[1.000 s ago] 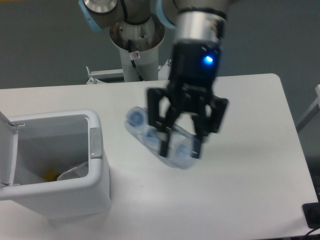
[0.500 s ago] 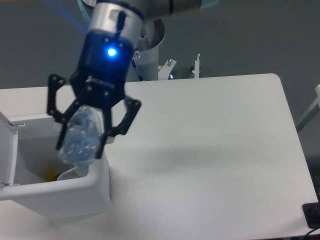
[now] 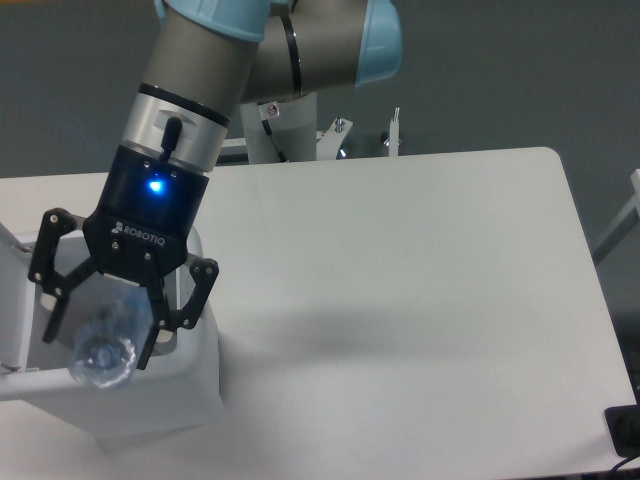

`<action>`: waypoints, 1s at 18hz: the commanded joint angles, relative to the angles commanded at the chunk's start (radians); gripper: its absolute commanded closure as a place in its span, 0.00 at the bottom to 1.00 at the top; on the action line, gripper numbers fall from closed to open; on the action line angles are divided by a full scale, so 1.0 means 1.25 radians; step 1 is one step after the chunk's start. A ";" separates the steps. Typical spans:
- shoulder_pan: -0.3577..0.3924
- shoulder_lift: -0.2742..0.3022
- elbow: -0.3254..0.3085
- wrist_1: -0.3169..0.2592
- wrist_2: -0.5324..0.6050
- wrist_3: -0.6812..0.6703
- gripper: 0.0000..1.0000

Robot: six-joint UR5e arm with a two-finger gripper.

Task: Place the trash in the trash can
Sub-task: 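Release the bottle into the bin and raise the gripper away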

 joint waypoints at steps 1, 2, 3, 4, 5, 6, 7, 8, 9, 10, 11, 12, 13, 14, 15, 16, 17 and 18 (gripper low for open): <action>0.022 0.002 0.000 0.000 0.010 0.000 0.00; 0.044 0.004 0.001 0.000 0.011 -0.004 0.00; 0.078 0.011 0.006 -0.001 0.012 -0.007 0.00; 0.103 0.012 0.006 -0.002 0.015 -0.007 0.00; 0.125 0.012 0.005 -0.004 0.029 -0.007 0.00; 0.141 0.011 0.004 -0.004 0.053 -0.005 0.00; 0.156 0.007 0.005 -0.004 0.084 0.002 0.00; 0.172 0.006 0.009 -0.005 0.119 0.012 0.00; 0.194 0.006 0.006 -0.009 0.158 0.027 0.00; 0.217 0.007 0.000 -0.027 0.188 0.052 0.00; 0.242 0.011 -0.004 -0.056 0.194 0.095 0.00; 0.272 0.018 -0.004 -0.122 0.200 0.198 0.00; 0.299 0.039 -0.005 -0.188 0.212 0.308 0.00; 0.323 0.054 -0.006 -0.239 0.228 0.394 0.00; 0.359 0.067 -0.007 -0.306 0.255 0.530 0.00; 0.379 0.085 -0.010 -0.375 0.291 0.664 0.00; 0.394 0.097 -0.015 -0.433 0.325 0.757 0.00; 0.410 0.102 -0.015 -0.459 0.347 0.797 0.00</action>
